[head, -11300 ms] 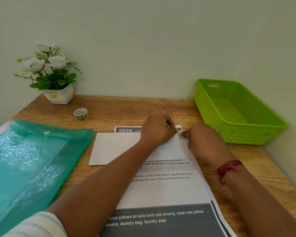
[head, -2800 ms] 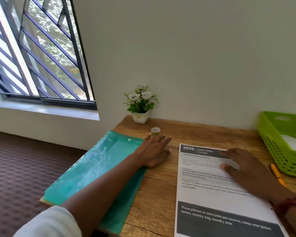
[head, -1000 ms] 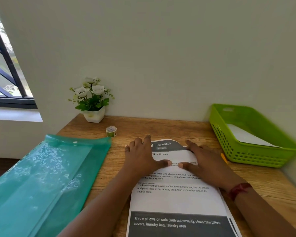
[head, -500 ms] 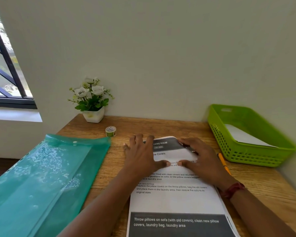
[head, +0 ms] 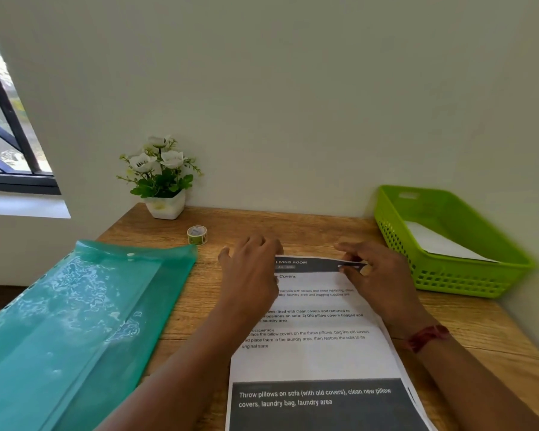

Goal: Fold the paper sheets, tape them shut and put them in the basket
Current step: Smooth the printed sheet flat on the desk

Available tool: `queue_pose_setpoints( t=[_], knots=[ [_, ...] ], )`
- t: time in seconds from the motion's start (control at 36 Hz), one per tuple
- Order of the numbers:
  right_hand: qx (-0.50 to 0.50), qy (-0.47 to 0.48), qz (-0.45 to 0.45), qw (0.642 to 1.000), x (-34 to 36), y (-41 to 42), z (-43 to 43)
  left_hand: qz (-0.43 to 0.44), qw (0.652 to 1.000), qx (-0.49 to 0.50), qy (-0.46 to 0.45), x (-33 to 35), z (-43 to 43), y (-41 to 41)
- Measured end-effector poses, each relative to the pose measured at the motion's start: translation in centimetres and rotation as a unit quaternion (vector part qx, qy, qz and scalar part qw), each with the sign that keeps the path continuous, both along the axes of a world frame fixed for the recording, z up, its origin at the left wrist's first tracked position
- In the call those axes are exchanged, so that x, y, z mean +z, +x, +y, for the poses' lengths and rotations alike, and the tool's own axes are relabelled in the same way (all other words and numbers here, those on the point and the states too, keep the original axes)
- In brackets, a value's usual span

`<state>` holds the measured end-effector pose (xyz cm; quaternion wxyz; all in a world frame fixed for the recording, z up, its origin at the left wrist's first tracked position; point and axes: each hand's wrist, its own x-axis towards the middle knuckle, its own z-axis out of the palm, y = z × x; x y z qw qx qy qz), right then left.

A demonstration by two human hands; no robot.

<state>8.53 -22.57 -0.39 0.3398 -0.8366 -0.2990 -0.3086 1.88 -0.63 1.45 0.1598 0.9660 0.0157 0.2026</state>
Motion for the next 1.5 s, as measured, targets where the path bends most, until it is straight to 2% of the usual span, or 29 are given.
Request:
queue_pose_setpoints(
  t=[0.19, 0.47, 0.75, 0.86, 1.08, 1.22, 1.33, 1.5],
  knots=[
    [-0.007, -0.014, -0.059, 0.998, 0.0, 0.1, -0.3, 0.006, 1.0, 0.023, 0.007, 0.6, 0.5, 0.1],
    [0.005, -0.033, -0.058, 0.998, 0.4, -0.2, -0.1, 0.02, 0.999, 0.047, 0.008, 0.3, 0.5, 0.4],
    [0.038, -0.098, 0.054, 0.993, 0.1, -0.4, -0.3, 0.088, 0.995, 0.047, 0.024, 0.5, 0.1, -0.3],
    [0.015, -0.135, 0.092, 0.986, 0.1, -0.7, 0.0, 0.124, 0.99, 0.041, 0.052, 0.5, -0.2, -0.7],
    [-0.016, -0.235, 0.121, 0.964, 0.3, -1.1, 0.3, 0.215, 0.971, -0.032, 0.099, 0.1, -0.6, -1.2],
    [-0.006, -0.317, 0.132, 0.939, 1.1, -2.2, 0.6, 0.23, 0.963, -0.06, 0.127, -0.4, -0.4, -1.1],
    [-0.014, -0.34, 0.145, 0.929, 1.4, -2.6, 1.1, 0.244, 0.953, -0.099, 0.149, -0.8, -0.2, -1.1],
    [0.008, -0.401, 0.198, 0.894, 0.7, -2.6, 1.6, 0.279, 0.932, -0.167, 0.16, -1.0, -0.4, -1.2]
  ],
)
